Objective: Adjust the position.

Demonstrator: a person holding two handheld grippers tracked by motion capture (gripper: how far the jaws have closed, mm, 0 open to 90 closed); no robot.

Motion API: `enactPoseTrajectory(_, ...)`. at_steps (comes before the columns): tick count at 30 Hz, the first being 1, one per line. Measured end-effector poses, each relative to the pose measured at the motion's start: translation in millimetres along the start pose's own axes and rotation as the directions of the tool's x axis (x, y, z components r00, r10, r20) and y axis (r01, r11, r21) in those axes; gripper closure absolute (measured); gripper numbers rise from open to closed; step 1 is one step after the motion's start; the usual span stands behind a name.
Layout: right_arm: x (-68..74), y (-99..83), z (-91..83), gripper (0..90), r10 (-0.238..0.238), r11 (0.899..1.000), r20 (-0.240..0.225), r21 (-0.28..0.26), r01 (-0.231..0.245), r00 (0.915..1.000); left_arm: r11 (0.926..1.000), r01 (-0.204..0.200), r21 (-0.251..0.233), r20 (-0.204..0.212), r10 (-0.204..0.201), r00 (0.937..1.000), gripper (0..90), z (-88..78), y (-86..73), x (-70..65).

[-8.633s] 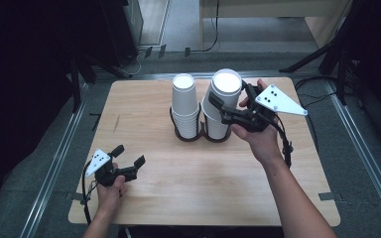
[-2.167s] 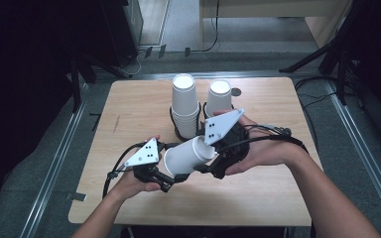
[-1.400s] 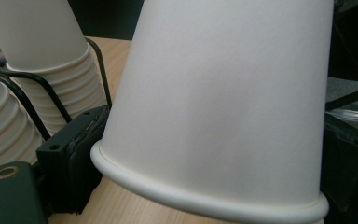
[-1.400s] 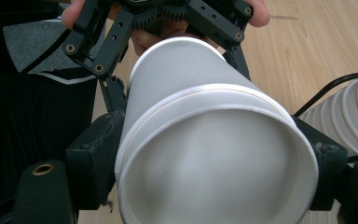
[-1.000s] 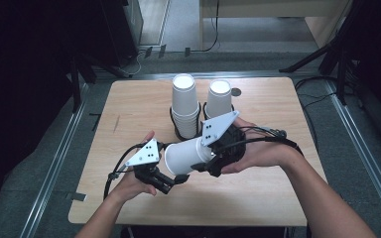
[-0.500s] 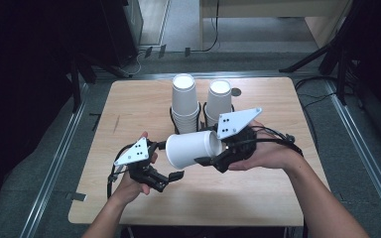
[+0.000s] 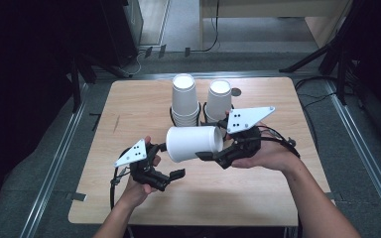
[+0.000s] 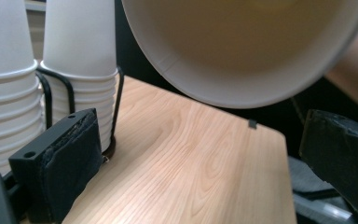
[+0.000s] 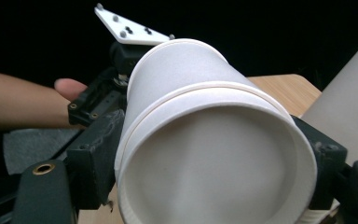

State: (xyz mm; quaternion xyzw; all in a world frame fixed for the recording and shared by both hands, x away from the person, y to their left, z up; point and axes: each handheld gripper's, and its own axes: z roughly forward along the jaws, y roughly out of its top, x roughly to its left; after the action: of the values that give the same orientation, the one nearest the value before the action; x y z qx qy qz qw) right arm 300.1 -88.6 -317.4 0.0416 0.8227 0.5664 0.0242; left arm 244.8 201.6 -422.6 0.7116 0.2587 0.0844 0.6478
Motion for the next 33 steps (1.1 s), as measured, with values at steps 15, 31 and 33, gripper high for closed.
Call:
enactPoseTrajectory(15, -1.0, -25.3, 4.6, 22.8, 0.063, 0.981, -0.022, -0.181, -0.066, 0.9978, 0.9943, 0.045, -0.096, 0.048, -0.041, 0.998, 0.0, 5.4, 1.1, -2.3)
enactPoseTrajectory(31, 1.8, -46.8, 17.3, 22.8, 0.123, 0.949, -0.083, -0.282, -0.141, 0.989, 0.9855, 0.045, -0.164, 0.043, -0.039, 0.9983, 0.0, 2.2, 5.4, -4.3)
enactPoseTrajectory(33, 1.4, -49.4, 19.1, 22.8, 0.129, 0.944, -0.091, -0.294, -0.151, 0.9874, 0.9845, 0.048, -0.169, 0.053, -0.04, 0.9978, 0.0, 1.7, 5.7, -4.4)
